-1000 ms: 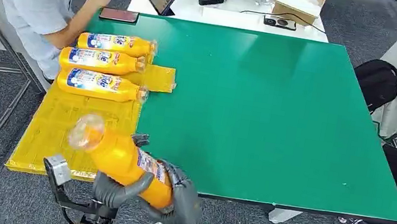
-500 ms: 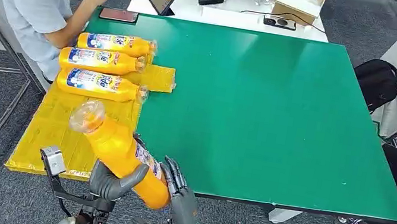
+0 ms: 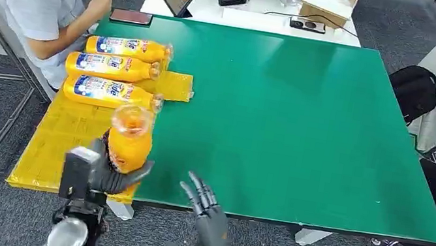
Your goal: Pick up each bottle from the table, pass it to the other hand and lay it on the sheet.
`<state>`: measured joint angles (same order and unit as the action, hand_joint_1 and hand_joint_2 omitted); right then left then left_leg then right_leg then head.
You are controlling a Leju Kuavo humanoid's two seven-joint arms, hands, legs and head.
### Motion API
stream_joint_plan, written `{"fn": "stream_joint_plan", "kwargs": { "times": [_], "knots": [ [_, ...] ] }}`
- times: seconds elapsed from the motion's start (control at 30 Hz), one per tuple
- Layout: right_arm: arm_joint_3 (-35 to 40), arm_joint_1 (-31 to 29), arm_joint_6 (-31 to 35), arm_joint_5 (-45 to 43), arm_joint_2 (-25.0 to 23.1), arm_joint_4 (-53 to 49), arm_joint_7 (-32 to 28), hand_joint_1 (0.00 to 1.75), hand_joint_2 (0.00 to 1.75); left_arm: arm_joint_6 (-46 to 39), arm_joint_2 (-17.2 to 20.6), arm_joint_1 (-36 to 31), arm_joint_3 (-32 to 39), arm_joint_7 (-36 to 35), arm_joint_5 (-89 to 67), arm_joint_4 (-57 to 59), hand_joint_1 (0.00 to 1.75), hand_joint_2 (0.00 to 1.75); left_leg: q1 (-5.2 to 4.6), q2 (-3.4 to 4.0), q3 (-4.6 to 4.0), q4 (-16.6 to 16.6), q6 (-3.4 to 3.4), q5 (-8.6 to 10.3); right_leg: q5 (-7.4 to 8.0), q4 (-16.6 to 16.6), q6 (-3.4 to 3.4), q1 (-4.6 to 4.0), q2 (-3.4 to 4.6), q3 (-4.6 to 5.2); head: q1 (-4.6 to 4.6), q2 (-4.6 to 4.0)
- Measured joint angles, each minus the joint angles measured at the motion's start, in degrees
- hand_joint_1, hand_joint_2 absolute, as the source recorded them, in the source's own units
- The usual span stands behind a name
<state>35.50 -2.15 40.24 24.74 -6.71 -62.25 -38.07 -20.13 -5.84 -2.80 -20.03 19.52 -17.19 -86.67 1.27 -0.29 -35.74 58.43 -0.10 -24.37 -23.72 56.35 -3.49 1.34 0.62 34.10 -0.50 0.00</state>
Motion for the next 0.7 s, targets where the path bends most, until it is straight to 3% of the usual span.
{"fn": "stream_joint_plan", "kwargs": {
  "times": [0.17, 0.4, 0.43, 0.57, 0.7],
  "knots": [
    [-2.7, 0.1, 0.0, -2.13, 0.46, -1.05, 0.0, 0.0, 0.0, 3.07, 2.61, -4.26, 2.21, -2.41, -6.47, 2.9, 1.75, 1.75, 0.0, -0.01, -0.02, 0.0, 0.01, 0.03, 0.03, 0.0, 0.01, 0.0, -0.01, 0.06, -0.02, 0.0],
    [1.09, -2.02, -0.83, -8.57, 1.01, -1.1, 0.0, 0.0, 0.0, 5.34, 6.3, -20.49, 2.06, -10.54, -35.47, 19.76, 1.75, 1.75, 0.0, -0.03, -0.02, 0.0, -0.05, 0.16, 0.09, 0.07, -0.04, 0.0, -0.02, 0.03, -0.07, 0.0],
    [2.27, -2.51, -1.27, -9.25, 1.01, -1.1, 0.0, 0.0, 1.75, 5.64, 6.41, -23.1, 1.53, -11.22, -37.92, 24.14, 1.75, 1.75, 0.01, -0.02, -0.03, 0.0, -0.06, 0.18, 0.11, 0.08, -0.04, 0.0, -0.01, 0.01, -0.04, 0.0],
    [5.37, -3.63, -3.04, -10.63, 1.01, -1.1, 0.0, 0.0, 1.75, 5.78, 6.32, -31.45, -0.13, -12.38, -43.03, 36.65, 1.75, 1.75, 0.0, 0.01, -0.01, 0.01, -0.08, 0.19, 0.2, 0.09, 0.09, 0.0, 0.01, 0.07, -0.02, 0.0],
    [7.37, -4.21, -4.06, -11.3, 1.01, -1.07, 0.0, 0.0, 1.75, 7.43, 4.42, -35.49, -0.34, -12.7, -43.0, 45.31, 1.75, 1.75, -0.01, 0.0, -0.06, 0.01, -0.08, 0.19, 0.2, 0.08, 0.09, 0.01, -0.01, 0.08, -0.02, 0.0]
  ]
}}
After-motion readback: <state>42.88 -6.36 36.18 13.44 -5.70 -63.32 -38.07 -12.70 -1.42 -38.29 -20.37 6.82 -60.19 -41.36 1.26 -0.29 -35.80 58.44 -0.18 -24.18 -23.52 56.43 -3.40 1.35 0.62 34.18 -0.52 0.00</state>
